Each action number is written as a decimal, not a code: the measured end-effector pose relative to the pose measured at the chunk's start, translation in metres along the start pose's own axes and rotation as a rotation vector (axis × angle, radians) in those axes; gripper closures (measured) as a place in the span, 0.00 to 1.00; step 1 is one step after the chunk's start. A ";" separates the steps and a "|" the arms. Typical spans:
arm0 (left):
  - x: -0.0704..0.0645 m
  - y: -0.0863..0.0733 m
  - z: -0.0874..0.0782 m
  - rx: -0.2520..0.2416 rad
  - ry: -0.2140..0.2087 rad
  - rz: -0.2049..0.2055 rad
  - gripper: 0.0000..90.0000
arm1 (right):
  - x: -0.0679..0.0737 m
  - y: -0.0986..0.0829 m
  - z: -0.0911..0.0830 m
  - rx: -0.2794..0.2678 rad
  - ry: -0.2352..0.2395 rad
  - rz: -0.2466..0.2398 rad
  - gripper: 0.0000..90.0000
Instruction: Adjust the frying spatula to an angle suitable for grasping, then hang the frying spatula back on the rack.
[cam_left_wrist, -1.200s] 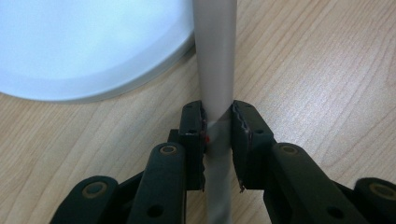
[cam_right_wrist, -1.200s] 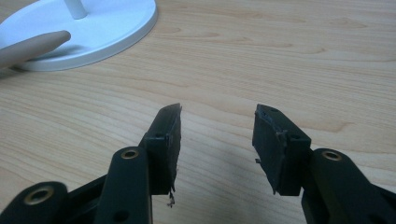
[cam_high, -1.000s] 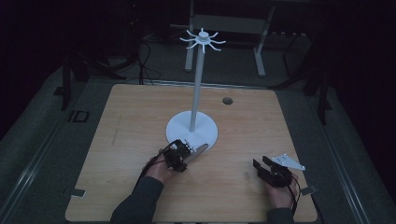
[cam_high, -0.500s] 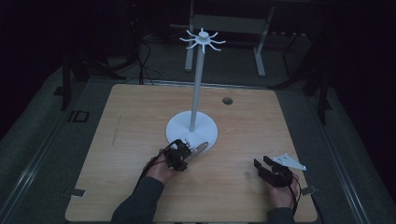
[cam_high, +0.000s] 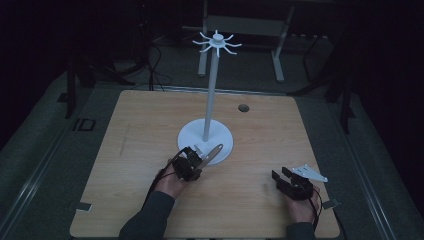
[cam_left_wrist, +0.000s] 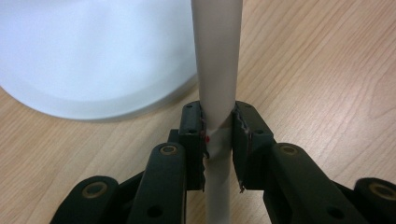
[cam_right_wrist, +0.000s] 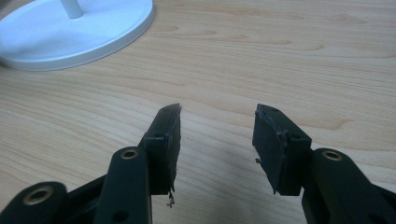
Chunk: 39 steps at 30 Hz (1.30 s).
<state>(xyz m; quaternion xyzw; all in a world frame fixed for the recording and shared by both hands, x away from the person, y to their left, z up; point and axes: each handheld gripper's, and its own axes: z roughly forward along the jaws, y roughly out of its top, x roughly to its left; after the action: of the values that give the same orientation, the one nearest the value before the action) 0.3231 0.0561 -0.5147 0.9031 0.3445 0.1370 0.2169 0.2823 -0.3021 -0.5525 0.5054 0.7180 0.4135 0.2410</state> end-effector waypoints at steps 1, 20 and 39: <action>0.000 0.000 -0.001 -0.005 0.003 -0.001 0.84 | 0.000 0.000 0.000 0.001 -0.001 0.001 0.57; 0.001 0.007 -0.020 -0.110 0.051 -0.060 0.84 | -0.001 0.000 0.000 0.001 -0.026 0.008 0.54; -0.008 0.015 -0.051 -0.304 0.086 -0.120 0.84 | -0.001 0.000 0.001 -0.002 -0.033 0.012 0.51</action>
<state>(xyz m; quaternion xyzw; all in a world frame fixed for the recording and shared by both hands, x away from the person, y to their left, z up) 0.3056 0.0560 -0.4642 0.8311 0.3820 0.2128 0.3437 0.2830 -0.3032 -0.5533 0.5163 0.7103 0.4074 0.2509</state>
